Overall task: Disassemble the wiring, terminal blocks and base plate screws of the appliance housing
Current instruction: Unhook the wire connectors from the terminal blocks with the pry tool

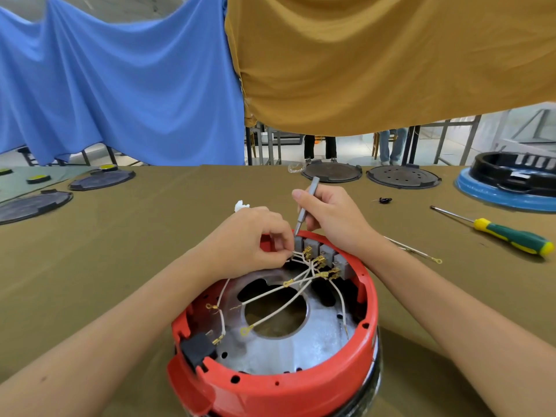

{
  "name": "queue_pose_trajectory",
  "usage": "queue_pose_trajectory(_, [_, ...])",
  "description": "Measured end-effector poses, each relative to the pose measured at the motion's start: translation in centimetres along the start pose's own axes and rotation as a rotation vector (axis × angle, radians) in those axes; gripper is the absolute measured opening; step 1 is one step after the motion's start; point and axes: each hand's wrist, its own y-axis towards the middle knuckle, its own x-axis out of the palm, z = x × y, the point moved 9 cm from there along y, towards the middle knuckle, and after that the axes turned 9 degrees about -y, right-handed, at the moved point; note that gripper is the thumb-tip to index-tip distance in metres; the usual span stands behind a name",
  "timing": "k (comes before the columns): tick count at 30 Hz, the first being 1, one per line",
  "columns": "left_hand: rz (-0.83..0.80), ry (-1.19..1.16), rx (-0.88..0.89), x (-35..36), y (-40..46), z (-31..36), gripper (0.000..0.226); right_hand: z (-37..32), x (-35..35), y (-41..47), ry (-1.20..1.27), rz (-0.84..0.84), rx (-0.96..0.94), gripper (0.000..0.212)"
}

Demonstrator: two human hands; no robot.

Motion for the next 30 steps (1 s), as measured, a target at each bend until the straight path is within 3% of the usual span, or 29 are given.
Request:
queue_pose_trajectory(20, [-0.011, -0.031, -0.043, 0.0, 0.1, -0.4, 0.009, 1.2, 0.2, -0.1, 0.06, -0.041, 0.143, 0.041])
queue_pose_trajectory(30, [-0.023, -0.024, -0.022, 0.2, 0.0, -0.3, 0.009, 0.4, -0.1, -0.1, 0.033, 0.016, 0.034, 0.036])
